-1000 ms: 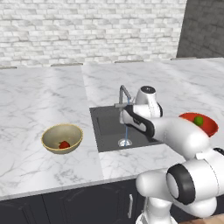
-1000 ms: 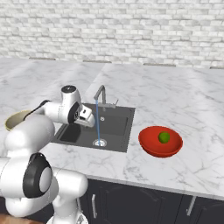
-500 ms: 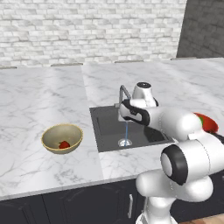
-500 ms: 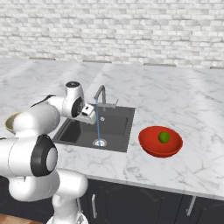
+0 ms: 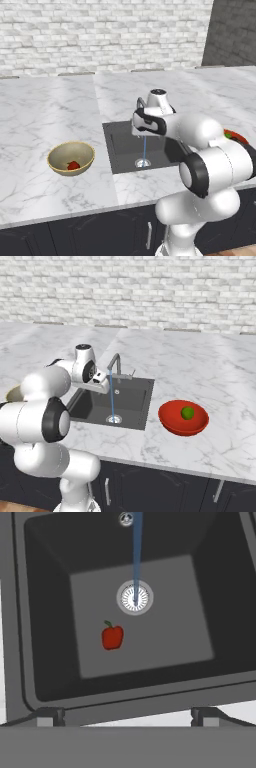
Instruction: Pick the bell peppers from the sink and place them in one bowl. Place the lime in the other bowl. Then turn off the sink faucet.
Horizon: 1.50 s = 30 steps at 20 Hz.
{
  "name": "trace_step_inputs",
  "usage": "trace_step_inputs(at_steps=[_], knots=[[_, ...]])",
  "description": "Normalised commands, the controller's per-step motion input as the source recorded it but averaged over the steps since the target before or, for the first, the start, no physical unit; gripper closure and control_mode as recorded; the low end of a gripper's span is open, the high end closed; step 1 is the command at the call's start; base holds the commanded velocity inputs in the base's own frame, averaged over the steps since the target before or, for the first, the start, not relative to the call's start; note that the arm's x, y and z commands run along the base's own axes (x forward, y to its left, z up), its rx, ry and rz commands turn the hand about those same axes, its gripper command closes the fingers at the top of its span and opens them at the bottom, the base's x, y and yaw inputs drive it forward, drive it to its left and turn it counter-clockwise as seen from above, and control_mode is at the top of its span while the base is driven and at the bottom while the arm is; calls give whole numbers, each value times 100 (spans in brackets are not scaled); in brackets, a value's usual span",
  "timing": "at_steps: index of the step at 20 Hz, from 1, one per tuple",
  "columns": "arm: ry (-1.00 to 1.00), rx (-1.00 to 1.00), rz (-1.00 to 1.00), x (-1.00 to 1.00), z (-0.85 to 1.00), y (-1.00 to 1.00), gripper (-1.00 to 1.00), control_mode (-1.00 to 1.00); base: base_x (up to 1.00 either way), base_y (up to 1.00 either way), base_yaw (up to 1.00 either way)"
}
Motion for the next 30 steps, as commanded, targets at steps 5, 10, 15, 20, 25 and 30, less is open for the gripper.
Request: trace_step_inputs(at_steps=[5,10,15,20,25,30], knots=[[0,0,0,19,0,8,-100,-100,0,0,0],[0,0,0,22,0,0,-100,-100,0,0,0],[0,0,0,18,-1,0,-100,-100,0,0,0],[0,0,0,7,-18,0,-100,-100,0,0,0],[0,0,0,11,-17,0,-100,-100,0,0,0],[0,0,0,6,-9,0,-100,-100,0,0,0]])
